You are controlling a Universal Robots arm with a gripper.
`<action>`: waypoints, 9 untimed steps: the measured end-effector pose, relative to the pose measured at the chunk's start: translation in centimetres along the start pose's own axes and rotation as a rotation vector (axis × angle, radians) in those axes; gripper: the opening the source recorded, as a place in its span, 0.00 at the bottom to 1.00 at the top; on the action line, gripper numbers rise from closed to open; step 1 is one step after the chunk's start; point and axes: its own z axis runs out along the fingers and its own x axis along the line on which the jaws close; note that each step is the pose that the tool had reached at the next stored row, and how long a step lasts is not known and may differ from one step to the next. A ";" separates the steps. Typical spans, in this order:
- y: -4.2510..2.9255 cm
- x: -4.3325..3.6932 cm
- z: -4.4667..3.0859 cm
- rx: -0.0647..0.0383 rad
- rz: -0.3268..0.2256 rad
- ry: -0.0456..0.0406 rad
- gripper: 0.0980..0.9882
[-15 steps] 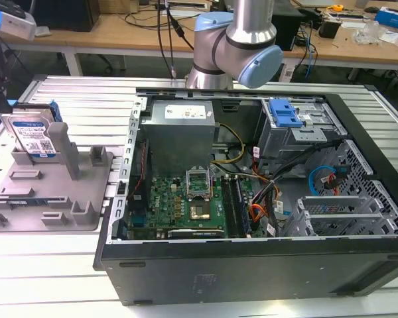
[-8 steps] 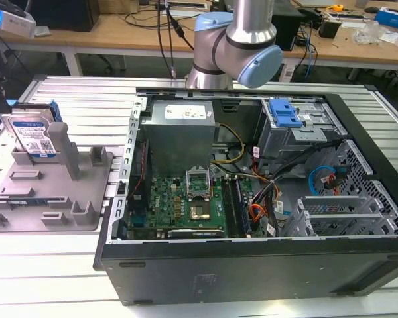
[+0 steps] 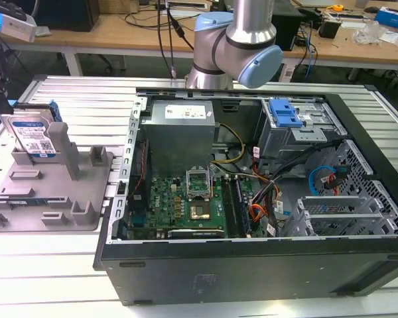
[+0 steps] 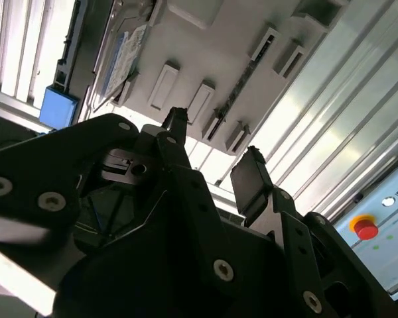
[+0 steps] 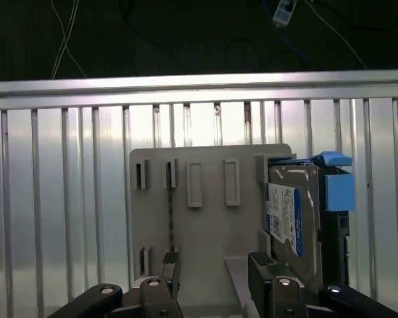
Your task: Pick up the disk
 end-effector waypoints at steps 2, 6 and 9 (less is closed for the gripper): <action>0.00 0.00 0.00 0.000 0.000 -0.0001 0.50; 0.07 -1.07 0.00 0.001 0.000 0.0004 0.50; 0.17 -2.65 0.01 0.002 0.000 0.0007 0.50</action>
